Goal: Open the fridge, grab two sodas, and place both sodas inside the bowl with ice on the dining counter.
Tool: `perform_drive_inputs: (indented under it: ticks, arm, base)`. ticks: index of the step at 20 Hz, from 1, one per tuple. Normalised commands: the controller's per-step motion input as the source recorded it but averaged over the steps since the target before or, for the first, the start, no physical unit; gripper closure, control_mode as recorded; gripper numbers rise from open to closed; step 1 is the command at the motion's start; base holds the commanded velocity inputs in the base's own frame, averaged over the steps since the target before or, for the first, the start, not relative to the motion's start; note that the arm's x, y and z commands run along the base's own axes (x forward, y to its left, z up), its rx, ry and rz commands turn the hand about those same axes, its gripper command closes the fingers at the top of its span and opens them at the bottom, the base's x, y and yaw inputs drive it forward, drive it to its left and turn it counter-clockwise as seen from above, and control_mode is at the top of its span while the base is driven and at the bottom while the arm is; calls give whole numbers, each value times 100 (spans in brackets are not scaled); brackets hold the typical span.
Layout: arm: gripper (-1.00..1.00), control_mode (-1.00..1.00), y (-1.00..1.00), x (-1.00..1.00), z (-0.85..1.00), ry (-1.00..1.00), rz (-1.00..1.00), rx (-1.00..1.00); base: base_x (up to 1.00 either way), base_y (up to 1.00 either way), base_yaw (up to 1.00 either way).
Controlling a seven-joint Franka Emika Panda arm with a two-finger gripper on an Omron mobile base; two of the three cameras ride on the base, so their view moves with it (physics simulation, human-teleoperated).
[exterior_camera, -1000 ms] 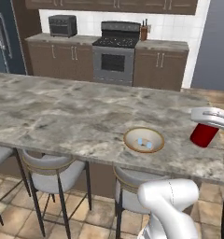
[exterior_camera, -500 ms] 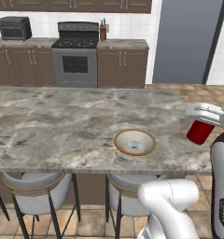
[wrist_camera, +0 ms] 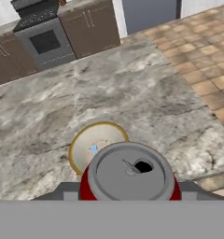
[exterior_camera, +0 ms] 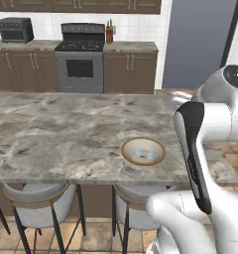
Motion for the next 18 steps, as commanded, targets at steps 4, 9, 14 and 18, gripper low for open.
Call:
perform_drive_inputs:
  ticks: [4,9,14,18]
  arm:
    - [100,-100,0,98,-62,43,21,0]
    - [100,-100,1,68,-60,36,28,-2]
    - [100,-100,11,20,-65,27,27,-9]
    - [100,-100,18,16,-56,15,14,-11]
  base:
    - [0,0,0]
    - [0,0,0]
    - [0,0,0]
    - [0,0,0]
